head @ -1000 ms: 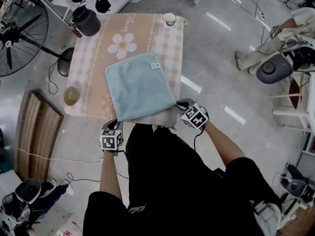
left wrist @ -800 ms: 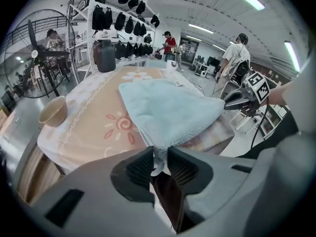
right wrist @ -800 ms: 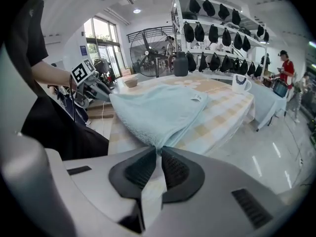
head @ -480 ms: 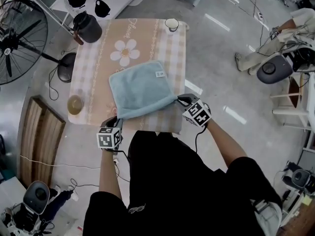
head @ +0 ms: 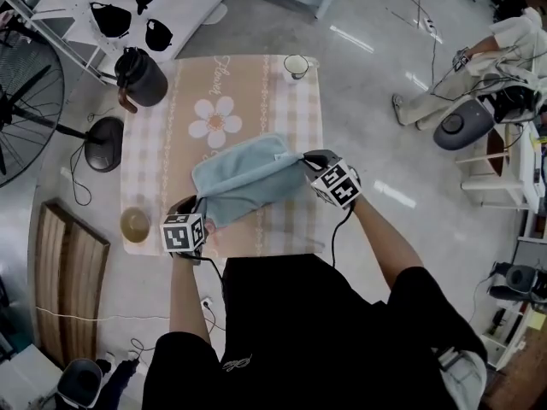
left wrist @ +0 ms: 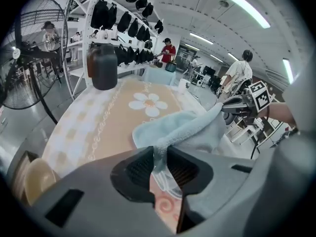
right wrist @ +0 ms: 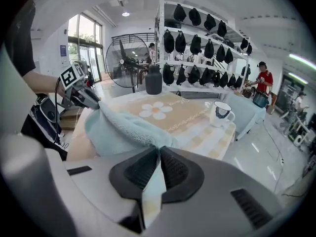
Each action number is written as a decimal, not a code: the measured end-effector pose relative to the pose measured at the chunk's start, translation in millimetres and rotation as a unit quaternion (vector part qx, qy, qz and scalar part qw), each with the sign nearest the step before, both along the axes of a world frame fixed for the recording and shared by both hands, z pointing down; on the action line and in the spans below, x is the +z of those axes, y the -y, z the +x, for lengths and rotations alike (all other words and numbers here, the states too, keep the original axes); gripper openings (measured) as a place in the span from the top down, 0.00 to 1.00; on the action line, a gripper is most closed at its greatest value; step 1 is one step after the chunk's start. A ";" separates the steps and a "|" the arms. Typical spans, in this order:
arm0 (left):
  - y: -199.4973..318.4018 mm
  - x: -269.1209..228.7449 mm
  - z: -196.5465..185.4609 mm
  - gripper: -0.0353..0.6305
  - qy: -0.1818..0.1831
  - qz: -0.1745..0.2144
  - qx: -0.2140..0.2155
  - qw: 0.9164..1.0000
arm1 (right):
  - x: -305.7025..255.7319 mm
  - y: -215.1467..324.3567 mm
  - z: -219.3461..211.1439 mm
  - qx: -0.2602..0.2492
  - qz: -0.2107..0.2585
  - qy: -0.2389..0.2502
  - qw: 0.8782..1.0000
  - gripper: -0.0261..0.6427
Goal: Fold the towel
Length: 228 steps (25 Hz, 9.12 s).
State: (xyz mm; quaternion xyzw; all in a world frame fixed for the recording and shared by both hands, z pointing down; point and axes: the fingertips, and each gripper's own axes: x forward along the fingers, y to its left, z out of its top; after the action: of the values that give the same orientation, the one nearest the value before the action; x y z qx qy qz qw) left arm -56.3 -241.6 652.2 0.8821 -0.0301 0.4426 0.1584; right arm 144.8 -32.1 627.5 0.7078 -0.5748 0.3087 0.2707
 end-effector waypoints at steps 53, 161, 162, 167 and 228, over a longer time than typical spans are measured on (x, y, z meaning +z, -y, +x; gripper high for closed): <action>-175.7 -52.7 -28.5 0.59 -0.068 0.033 -0.178 0.981 | -31.4 -21.5 -8.5 -0.260 0.067 -0.007 0.963 0.62; -186.4 -29.3 109.6 0.80 -0.130 -0.134 -0.306 0.933 | 2.0 70.9 -2.6 -0.665 -0.105 0.045 0.738 0.90; -180.2 -32.2 105.5 0.80 -0.138 -0.137 -0.315 0.929 | -0.9 75.9 -5.7 -0.663 -0.103 0.047 0.740 0.90; -147.8 -45.6 83.0 0.80 -0.160 -0.130 -0.354 0.912 | -14.9 102.1 -22.7 -0.656 -0.091 0.056 0.747 0.90; -149.4 -6.5 25.9 0.83 -0.118 -0.052 -0.498 0.857 | 6.8 104.1 -85.2 -0.527 -0.035 0.124 0.840 0.94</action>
State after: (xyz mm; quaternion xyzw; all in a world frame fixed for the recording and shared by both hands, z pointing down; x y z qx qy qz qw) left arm -30.4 -92.2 645.6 0.7852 -0.4239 0.1979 0.4057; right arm 59.6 -136.2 634.3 0.2443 -0.8787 0.2240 0.3436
